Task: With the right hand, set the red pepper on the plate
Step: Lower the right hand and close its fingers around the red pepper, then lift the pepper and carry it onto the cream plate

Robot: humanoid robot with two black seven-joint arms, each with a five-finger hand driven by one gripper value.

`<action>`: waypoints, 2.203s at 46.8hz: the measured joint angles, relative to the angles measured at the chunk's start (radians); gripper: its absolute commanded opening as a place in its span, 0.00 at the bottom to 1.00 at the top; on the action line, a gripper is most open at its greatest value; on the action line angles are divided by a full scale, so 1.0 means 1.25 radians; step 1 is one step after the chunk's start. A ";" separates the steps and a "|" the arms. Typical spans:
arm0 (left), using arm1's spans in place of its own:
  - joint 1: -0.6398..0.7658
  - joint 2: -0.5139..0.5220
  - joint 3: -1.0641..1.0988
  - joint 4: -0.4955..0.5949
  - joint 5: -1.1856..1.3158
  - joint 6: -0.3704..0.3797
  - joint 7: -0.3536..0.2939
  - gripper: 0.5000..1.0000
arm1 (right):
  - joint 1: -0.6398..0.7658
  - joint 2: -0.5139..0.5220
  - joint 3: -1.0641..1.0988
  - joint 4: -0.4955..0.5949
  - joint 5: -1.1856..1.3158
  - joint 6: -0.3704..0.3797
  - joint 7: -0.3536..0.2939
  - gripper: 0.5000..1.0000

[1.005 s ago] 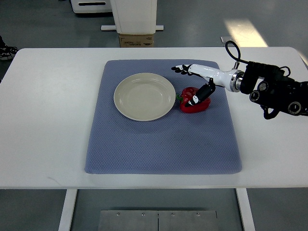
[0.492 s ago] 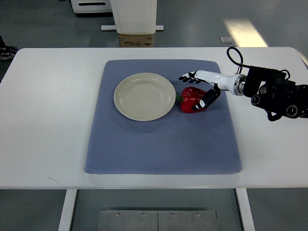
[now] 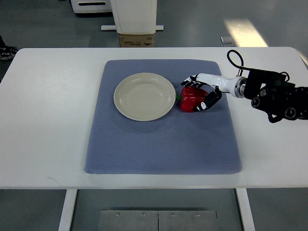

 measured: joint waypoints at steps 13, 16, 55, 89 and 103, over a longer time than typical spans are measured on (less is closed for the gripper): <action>0.000 0.000 0.000 0.000 0.000 0.000 0.000 1.00 | -0.004 0.000 0.000 0.001 0.000 0.000 0.003 0.58; 0.000 0.000 0.000 0.000 0.000 0.000 0.000 1.00 | -0.005 0.000 0.000 0.001 0.000 0.000 0.005 0.54; 0.000 0.000 0.000 0.000 0.000 0.000 0.000 1.00 | 0.063 -0.004 0.056 -0.006 0.012 0.001 -0.015 0.00; 0.000 0.000 0.000 0.000 0.000 0.000 0.000 1.00 | 0.090 0.227 0.111 -0.081 0.013 0.002 -0.091 0.00; 0.000 0.000 0.000 0.000 0.000 0.000 0.000 1.00 | 0.078 0.231 0.129 -0.082 0.015 0.001 -0.099 0.00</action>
